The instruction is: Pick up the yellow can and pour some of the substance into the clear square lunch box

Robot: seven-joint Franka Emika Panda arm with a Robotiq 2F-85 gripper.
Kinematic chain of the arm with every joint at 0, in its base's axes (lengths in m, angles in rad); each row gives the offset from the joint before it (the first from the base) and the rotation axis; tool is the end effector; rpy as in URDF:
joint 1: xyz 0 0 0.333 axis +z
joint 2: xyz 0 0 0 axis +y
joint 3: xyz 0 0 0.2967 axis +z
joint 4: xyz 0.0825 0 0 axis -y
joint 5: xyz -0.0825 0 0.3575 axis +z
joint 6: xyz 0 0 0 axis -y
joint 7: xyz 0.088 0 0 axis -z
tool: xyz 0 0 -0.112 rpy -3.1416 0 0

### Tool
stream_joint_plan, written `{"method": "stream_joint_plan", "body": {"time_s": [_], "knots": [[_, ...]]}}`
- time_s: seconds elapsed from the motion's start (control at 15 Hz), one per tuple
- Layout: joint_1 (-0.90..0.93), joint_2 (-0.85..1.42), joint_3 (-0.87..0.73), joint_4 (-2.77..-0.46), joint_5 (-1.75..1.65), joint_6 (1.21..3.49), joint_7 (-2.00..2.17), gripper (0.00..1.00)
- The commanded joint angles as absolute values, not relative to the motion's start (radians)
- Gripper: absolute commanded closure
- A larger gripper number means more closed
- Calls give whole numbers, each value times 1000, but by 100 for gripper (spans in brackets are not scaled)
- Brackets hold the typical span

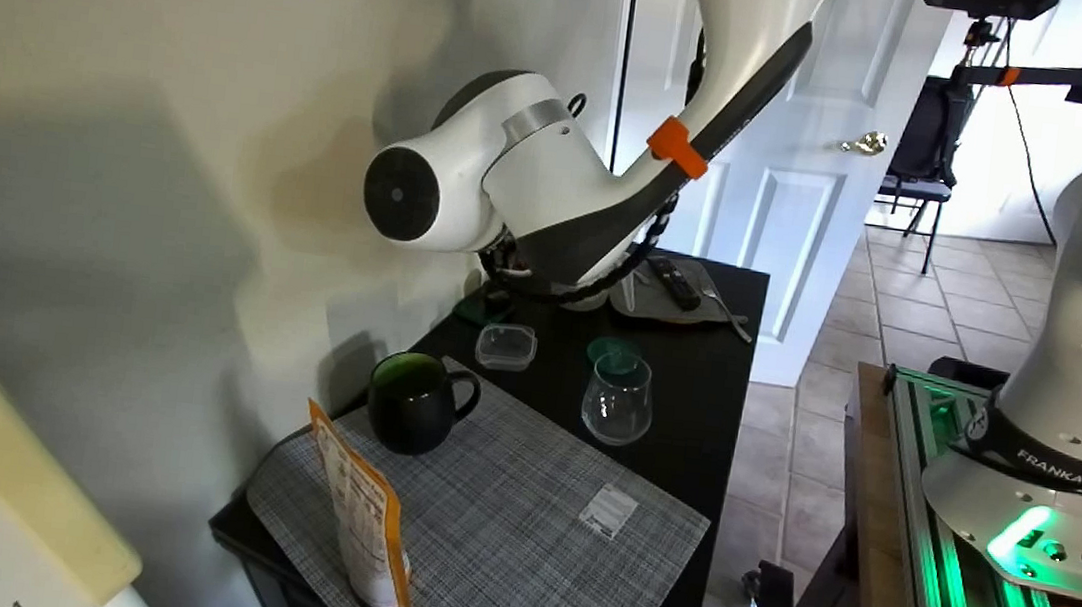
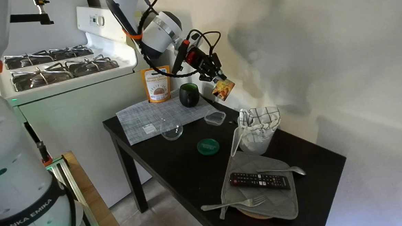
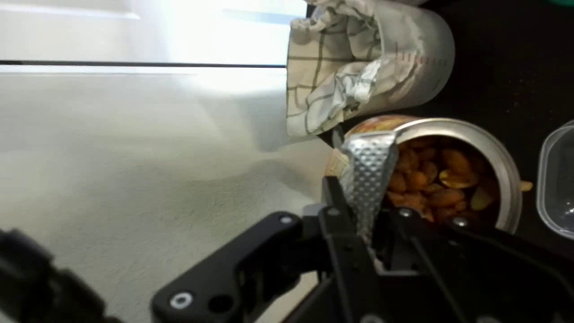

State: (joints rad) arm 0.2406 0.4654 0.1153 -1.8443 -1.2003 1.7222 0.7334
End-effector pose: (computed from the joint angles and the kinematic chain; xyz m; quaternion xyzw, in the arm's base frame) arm 0.5757 0.1123 0.2822 0.8361 0.0884 0.0523 0.5390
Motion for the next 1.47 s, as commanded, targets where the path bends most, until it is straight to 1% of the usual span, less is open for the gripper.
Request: {"method": "stream_joint_plan", "body": {"time_s": [0.0,0.2,0.53,0.73,1.07,1.4], "knots": [[282,528,116,-1766,-1201,1569,703,96],[280,560,112,-1735,-1219,1544,686,96],[257,614,88,-1689,-1271,1575,662,96],[271,653,70,-1642,-1290,1492,616,96],[285,687,74,-1602,-1321,1434,541,96],[295,706,81,-1592,-1376,1444,471,96]]}}
